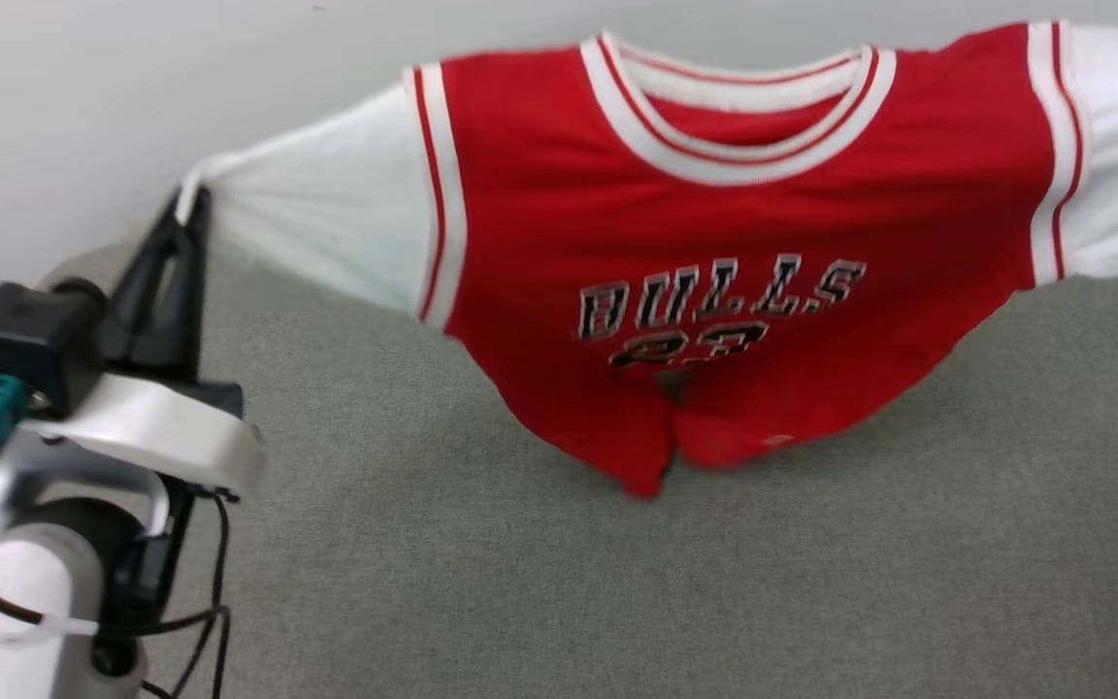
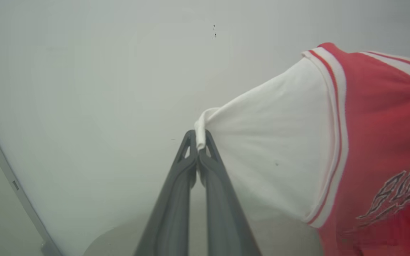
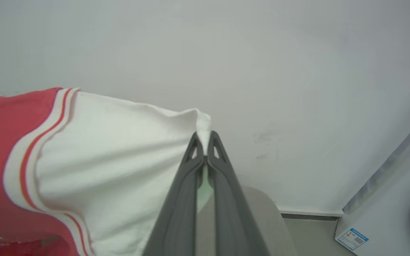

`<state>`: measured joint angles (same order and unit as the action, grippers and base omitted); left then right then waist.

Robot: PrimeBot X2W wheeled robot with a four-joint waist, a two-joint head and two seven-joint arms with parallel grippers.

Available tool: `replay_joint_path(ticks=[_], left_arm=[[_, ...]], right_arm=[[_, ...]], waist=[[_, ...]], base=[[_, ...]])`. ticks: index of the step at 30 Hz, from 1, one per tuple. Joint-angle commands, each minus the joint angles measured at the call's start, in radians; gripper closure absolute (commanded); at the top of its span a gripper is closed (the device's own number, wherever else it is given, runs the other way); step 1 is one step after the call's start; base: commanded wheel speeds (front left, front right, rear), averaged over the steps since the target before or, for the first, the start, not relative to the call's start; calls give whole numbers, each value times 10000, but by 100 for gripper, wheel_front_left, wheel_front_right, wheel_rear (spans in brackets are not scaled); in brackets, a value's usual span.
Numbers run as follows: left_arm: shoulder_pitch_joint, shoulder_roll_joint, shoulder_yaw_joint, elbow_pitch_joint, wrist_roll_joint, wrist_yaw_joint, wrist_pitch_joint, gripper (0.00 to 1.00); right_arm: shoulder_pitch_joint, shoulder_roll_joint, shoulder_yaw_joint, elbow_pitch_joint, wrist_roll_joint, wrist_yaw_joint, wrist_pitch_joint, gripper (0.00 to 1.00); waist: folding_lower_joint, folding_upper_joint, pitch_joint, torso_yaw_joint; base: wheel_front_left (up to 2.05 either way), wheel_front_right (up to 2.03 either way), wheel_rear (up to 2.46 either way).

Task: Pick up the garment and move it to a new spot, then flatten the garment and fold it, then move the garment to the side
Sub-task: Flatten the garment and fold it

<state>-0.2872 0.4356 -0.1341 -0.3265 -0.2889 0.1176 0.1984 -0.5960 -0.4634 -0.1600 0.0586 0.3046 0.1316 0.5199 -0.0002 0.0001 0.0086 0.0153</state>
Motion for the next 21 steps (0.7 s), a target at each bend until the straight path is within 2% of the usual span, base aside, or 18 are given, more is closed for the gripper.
replay_joint_path(ticks=[1, 6, 10, 21], left_arm=[[-168, 97, 91, -65, 49, 45, -44, 100], [-881, 476, 403, -285, 5, -112, 17, 100], [-1597, 809, 441, -251, -69, -400, 239, 100], [-4576, 1397, -85, 1111, -82, -1564, 504, 100]], right_arm=[[-203, 55, -66, -100, -11, -18, 32, 100], [-778, 161, -120, -438, -37, -18, 228, 100], [-1328, 190, -93, -424, -34, -18, 353, 100], [-2979, -80, -192, 193, 127, -18, 163, 100]], waist=[[2, -1, -9, -29], [2, -1, 79, -128], [2, -1, 307, -182], [2, -1, 1743, -45]], base=[[0, 0, 0], [0, 0, 0], [0, 0, 0], [0, 0, 0]])
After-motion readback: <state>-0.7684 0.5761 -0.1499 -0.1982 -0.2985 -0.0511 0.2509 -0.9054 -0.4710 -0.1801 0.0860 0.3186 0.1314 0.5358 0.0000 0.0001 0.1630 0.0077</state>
